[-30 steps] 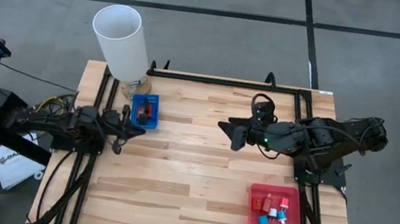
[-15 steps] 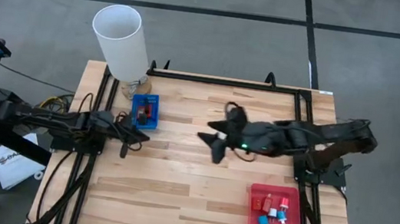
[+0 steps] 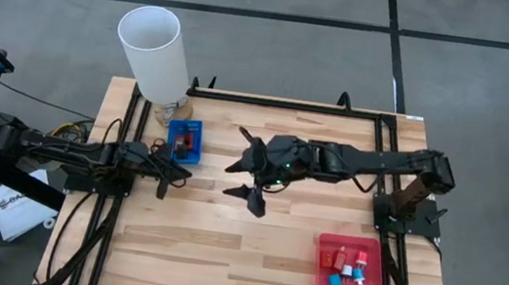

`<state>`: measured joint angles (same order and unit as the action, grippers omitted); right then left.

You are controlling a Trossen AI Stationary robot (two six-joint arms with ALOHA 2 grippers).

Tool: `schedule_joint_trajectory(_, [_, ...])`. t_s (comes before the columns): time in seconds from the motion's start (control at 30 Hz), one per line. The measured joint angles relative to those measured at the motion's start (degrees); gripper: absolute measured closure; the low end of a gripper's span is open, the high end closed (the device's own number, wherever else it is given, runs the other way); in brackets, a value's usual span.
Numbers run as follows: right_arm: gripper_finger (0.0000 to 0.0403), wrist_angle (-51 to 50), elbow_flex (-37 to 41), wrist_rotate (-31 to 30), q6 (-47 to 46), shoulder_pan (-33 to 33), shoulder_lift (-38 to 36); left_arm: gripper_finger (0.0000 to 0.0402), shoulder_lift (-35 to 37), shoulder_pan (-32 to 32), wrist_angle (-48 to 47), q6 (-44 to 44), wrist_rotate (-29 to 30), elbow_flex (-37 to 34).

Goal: Pick & Place Office items
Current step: Return to Home Position

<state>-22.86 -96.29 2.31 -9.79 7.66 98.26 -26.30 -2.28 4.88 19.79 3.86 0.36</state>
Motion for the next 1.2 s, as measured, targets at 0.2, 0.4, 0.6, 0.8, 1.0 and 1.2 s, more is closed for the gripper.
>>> schedule_joint_trajectory(0.2, [0.0142, -0.66, 1.87, 5.41, 5.36, -0.73, -4.47, 0.0395, 0.0, 0.0, 0.11, 0.0, 0.0, 0.0])
schedule_joint_trajectory(0.4, [0.0142, 6.29, 16.89, 5.3, 8.05, -0.73, -15.93, 0.0395, 0.0, 0.0, 0.47, 0.0, -0.02, 0.0])
schedule_joint_trajectory(0.6, [0.0142, 19.63, 38.59, 1.41, 4.92, -0.68, -30.31, 0.0395, 0.0, 0.0, 0.84, 0.01, -0.07, 0.0])
schedule_joint_trajectory(0.8, [0.0142, 27.81, 58.68, -7.05, 0.26, -2.13, -45.33, 0.0395, 0.0, 0.0, 1.49, 0.0, -0.13, 0.0])
schedule_joint_trajectory(1.0, [0.0142, 30.18, 73.57, -14.69, -8.62, -4.71, -59.24, 0.0395, 0.0, 0.0, 1.62, 0.0, -0.11, 0.0])
schedule_joint_trajectory(1.2, [0.0142, 29.02, 83.03, -15.23, -7.76, -5.53, -71.79, 0.0395, 0.0, 0.0, 1.62, 0.0, 0.0, 0.0])
